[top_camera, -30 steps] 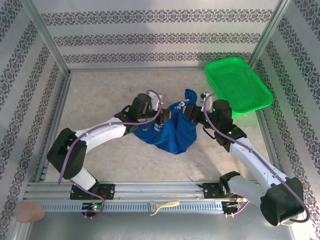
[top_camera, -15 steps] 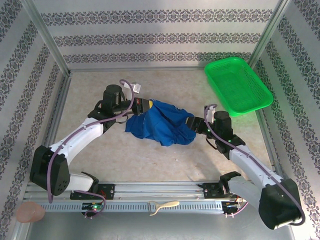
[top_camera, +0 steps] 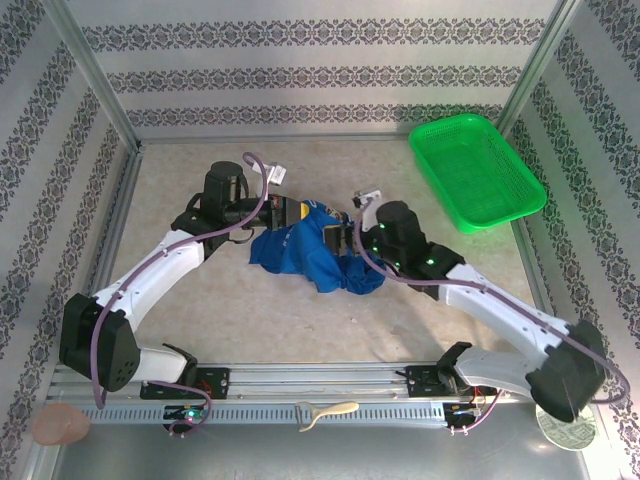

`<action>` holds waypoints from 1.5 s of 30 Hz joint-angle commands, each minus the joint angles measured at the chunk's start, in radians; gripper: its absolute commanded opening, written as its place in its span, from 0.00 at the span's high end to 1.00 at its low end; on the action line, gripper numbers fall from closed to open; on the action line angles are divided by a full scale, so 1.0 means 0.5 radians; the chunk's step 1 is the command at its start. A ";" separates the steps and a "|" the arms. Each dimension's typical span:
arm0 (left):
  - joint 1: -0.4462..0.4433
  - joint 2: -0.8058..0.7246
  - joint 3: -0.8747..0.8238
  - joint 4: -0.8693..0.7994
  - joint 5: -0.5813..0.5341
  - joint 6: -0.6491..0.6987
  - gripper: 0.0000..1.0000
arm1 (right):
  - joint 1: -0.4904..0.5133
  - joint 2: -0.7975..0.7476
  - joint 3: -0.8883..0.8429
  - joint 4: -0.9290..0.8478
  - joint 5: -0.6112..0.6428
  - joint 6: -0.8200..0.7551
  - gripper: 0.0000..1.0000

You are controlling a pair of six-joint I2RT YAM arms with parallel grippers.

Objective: Fold the inside-out t-shirt

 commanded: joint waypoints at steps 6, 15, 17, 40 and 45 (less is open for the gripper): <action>0.016 -0.163 0.112 -0.152 0.144 0.095 1.00 | -0.092 0.519 0.310 -0.065 0.251 -0.107 0.32; 0.176 -0.158 0.061 -0.054 0.206 0.014 1.00 | -0.258 0.818 0.386 0.056 -0.435 -0.123 1.00; 0.281 -0.114 0.018 0.042 0.195 -0.054 1.00 | -0.324 0.732 0.322 0.122 -0.686 -0.101 1.00; 0.034 -0.281 -0.273 -0.129 -0.690 0.034 0.42 | -0.766 0.399 -0.045 0.931 -1.771 0.661 1.00; -0.425 -0.340 -0.495 0.100 -1.066 -0.029 0.42 | -0.764 0.339 -0.068 0.877 -1.673 0.689 1.00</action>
